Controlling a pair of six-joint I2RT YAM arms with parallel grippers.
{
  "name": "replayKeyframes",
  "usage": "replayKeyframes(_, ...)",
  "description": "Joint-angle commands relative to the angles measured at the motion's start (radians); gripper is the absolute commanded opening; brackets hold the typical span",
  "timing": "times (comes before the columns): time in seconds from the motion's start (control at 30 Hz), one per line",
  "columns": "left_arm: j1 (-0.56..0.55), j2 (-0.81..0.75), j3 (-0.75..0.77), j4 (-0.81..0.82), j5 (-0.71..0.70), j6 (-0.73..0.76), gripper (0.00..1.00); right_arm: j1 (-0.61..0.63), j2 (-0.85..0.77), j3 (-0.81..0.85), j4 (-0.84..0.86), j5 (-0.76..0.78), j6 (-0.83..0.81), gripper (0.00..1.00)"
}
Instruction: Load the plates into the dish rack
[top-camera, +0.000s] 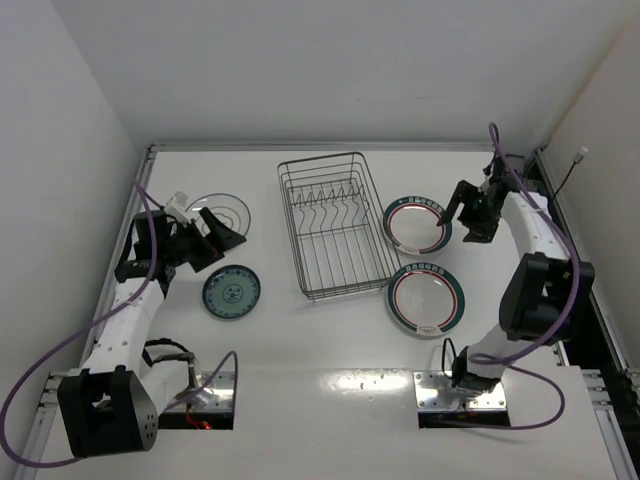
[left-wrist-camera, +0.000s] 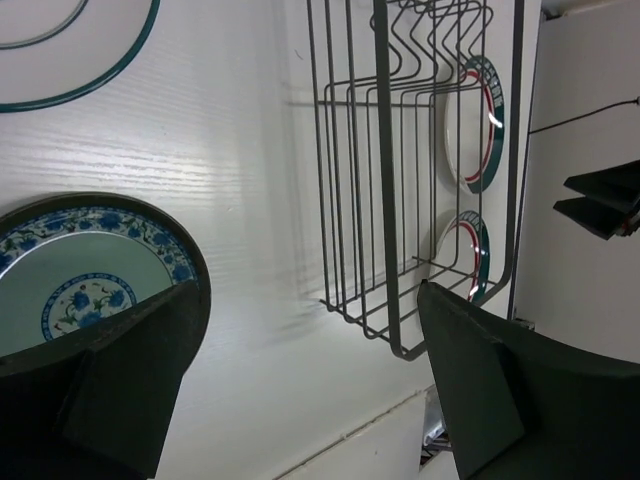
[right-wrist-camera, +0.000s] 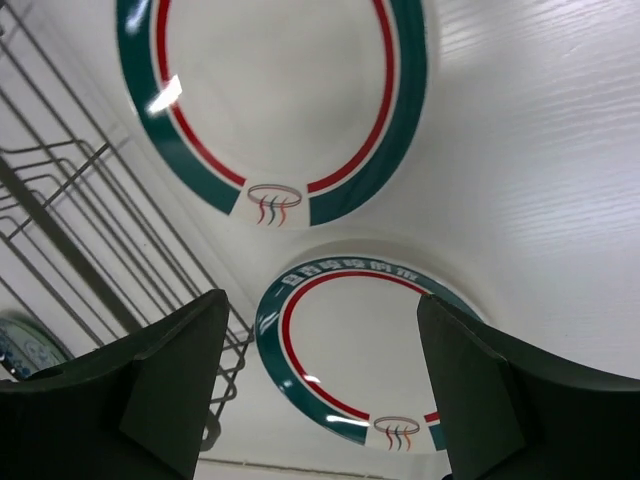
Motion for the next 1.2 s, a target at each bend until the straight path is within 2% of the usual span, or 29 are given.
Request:
replayKeyframes(0.0, -0.016, 0.018, 0.036, 0.035, 0.02, 0.034, 0.88, -0.023, 0.035, 0.044, 0.005, 0.012, 0.005, 0.74)
replayKeyframes(0.07, -0.025, 0.041, 0.065, 0.012, 0.01, 0.072, 0.88, -0.035, 0.057, 0.044, 0.019, -0.029, -0.004, 0.74)
replayKeyframes(0.13, -0.036, 0.058, 0.111, -0.02, -0.027, 0.155, 0.88, -0.059, 0.115, 0.044, 0.045, -0.155, -0.023, 0.74)
replayKeyframes(0.2, -0.047, 0.076, 0.137, -0.083, -0.136, 0.206, 0.88, -0.081, 0.164, 0.057, 0.054, -0.241, -0.023, 0.72)
replayKeyframes(0.33, -0.047, 0.076, 0.146, -0.115, -0.248, 0.261, 0.88, -0.144, 0.225, 0.067, 0.064, -0.252, -0.032, 0.66)
replayKeyframes(0.37, -0.047, 0.076, 0.146, -0.115, -0.248, 0.261, 0.88, -0.164, 0.236, 0.067, 0.064, -0.252, -0.032, 0.66)
replayKeyframes(0.5, -0.047, 0.066, 0.119, -0.079, -0.228, 0.241, 0.88, -0.176, 0.288, 0.067, 0.076, -0.252, -0.032, 0.5)
replayKeyframes(0.53, -0.047, 0.066, 0.128, -0.079, -0.228, 0.241, 0.88, -0.176, 0.299, 0.067, 0.076, -0.267, -0.032, 0.49)
replayKeyframes(0.93, -0.047, 0.063, 0.137, -0.106, -0.228, 0.263, 0.88, -0.175, 0.419, 0.036, 0.212, -0.298, 0.062, 0.47)
replayKeyframes(1.0, -0.047, 0.075, 0.137, -0.115, -0.228, 0.263, 0.88, -0.175, 0.44, 0.045, 0.223, -0.298, 0.086, 0.4)
replayKeyframes(1.17, -0.047, 0.084, 0.137, -0.115, -0.228, 0.263, 0.88, -0.175, 0.494, 0.054, 0.254, -0.298, 0.095, 0.09)
